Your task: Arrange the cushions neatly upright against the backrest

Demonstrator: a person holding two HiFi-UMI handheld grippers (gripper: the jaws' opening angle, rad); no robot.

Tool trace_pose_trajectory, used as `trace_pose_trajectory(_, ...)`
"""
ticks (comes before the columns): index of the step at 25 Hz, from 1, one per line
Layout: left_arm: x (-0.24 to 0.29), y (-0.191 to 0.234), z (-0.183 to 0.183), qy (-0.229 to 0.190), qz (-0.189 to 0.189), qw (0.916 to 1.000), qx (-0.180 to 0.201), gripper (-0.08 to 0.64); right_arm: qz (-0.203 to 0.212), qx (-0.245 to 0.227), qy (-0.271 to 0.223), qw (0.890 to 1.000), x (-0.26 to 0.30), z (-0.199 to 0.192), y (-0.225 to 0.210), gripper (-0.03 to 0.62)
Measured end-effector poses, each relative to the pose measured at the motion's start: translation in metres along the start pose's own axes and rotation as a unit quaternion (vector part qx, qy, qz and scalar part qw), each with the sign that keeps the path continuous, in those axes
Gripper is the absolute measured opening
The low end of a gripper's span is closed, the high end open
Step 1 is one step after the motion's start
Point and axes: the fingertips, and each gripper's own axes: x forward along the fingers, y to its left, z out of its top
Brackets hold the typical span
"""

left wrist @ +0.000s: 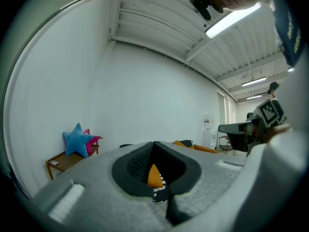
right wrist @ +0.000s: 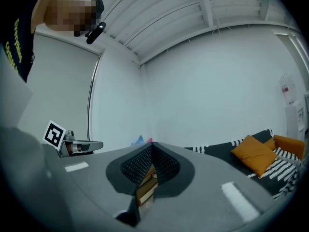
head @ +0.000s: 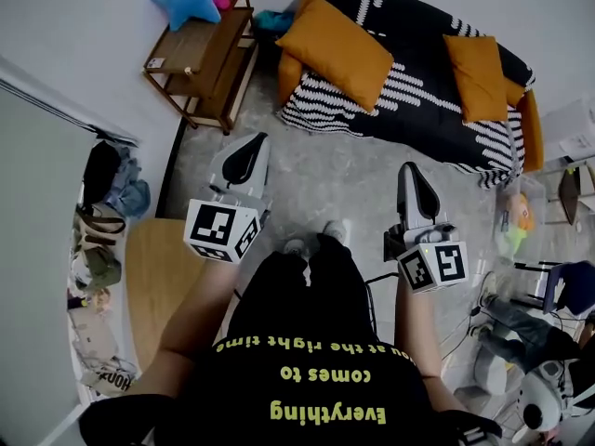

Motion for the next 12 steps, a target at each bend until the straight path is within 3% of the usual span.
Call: trace_pose_trajectory(12,0.1,0.015,0.002,0.009,0.039,0.9992,-0.005,-0.002,0.034,0.019,0.007,0.999,0.088,0.005,-0.089,0.011)
